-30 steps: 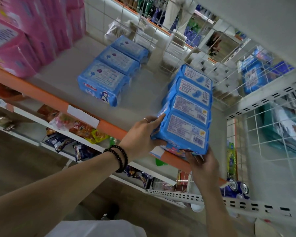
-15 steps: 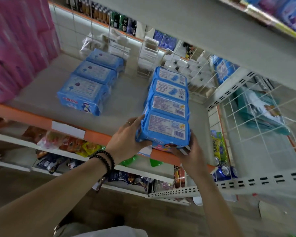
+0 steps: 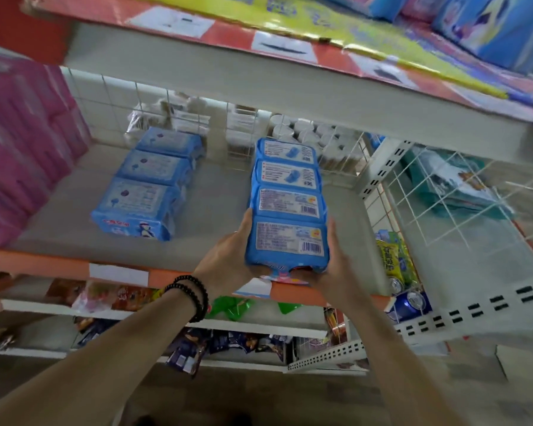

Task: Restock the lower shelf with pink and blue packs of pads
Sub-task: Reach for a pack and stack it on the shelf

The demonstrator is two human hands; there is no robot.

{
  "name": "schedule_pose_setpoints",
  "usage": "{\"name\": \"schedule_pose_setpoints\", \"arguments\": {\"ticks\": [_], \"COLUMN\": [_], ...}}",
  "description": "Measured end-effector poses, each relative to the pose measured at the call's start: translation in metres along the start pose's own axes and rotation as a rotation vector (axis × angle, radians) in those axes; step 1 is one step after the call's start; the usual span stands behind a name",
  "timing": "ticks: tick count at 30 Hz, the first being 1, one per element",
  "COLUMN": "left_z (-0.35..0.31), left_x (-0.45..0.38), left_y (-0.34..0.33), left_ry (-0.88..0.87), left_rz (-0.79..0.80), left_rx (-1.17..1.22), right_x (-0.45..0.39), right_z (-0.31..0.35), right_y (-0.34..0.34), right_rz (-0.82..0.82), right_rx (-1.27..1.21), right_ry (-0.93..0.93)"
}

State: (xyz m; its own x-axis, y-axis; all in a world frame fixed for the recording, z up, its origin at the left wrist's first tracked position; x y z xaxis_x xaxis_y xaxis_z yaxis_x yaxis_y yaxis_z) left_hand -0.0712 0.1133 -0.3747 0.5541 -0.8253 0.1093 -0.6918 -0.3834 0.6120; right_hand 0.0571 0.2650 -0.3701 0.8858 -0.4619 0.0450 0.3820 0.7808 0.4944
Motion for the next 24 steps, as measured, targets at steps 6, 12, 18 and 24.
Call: {"name": "schedule_pose_setpoints", "arguments": {"ticks": [6,12,18,24], "left_z": [-0.002,0.0,-0.02,-0.013], "left_x": [-0.001,0.016,-0.028,-0.05], "left_y": [0.0,0.013,0.012,-0.015], "left_ry": [-0.04,0.091,0.208,0.23], "left_rz": [-0.011,-0.068,-0.157,-0.049], "left_rx": [0.042,0.596,0.864,1.09], "right_x": [0.002,0.007,-0.033,-0.05], "right_z": [0.009,0.013,0.003,0.002], "right_y": [-0.002,0.018,0.024,-0.003], "right_rz": [0.038,0.108,-0.028,-0.078], "right_rx": [-0.025,-0.445,-0.606,-0.758], "right_ry": [0.039,-0.084,-0.14,-0.188]}}
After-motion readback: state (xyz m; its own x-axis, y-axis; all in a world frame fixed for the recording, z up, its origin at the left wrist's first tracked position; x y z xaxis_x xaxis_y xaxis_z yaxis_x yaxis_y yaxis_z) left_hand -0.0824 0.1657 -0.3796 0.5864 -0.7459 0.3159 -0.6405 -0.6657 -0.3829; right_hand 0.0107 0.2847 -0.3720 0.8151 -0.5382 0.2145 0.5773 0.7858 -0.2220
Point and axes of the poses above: each hand's wrist, its own x-axis away from the middle knuckle, its own y-axis out of the back of the hand, z = x × y, the point moved 7 cm from there along -x, towards the middle knuckle, and after that the axes turned 1 degree about z, right-handed, at the moved point
